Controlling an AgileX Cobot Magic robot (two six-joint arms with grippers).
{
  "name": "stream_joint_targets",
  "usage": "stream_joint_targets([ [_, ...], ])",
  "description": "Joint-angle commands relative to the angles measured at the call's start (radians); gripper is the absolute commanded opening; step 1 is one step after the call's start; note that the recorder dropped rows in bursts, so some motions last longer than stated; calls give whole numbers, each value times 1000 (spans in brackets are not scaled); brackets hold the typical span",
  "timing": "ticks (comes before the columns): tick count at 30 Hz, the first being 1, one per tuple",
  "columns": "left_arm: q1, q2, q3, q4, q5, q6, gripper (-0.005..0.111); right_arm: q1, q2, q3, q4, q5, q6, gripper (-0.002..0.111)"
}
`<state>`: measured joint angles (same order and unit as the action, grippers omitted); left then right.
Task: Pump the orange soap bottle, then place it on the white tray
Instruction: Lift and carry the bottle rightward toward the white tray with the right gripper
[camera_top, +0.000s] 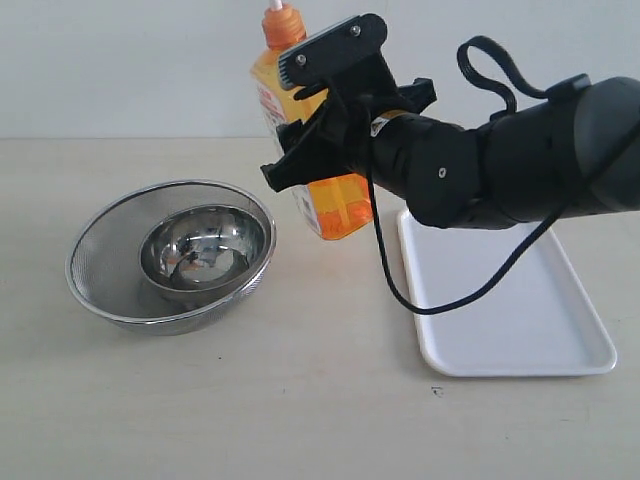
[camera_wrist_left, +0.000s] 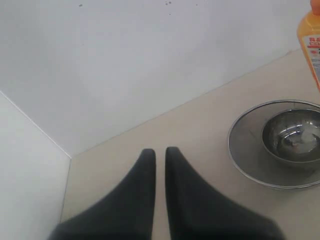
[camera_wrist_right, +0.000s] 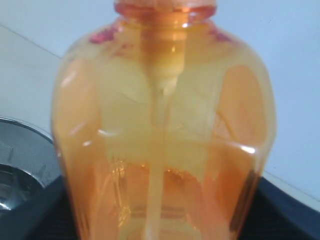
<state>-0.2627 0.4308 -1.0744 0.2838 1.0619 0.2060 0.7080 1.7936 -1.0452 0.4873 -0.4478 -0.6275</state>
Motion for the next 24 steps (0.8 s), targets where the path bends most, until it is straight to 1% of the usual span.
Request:
stream_joint_targets([
  [1,2,-6,7,3,-16,-12,5,-1,-30,-14,41,-112,-37,0],
  [4,2,-6,7,3,-16,-12,5,-1,-30,-14,88,-124,-84,0],
  [11,2,-6,7,3,-16,-12,5,-1,-35,-14,104,-138,-91,0],
  [19,2,-6,7,3,-16,-12,5,-1,-80,-14,182,-155,-192,0],
  [24,2,-6,7,3,-16,-12,5,-1,-89,-14,198,-162,-205,0],
])
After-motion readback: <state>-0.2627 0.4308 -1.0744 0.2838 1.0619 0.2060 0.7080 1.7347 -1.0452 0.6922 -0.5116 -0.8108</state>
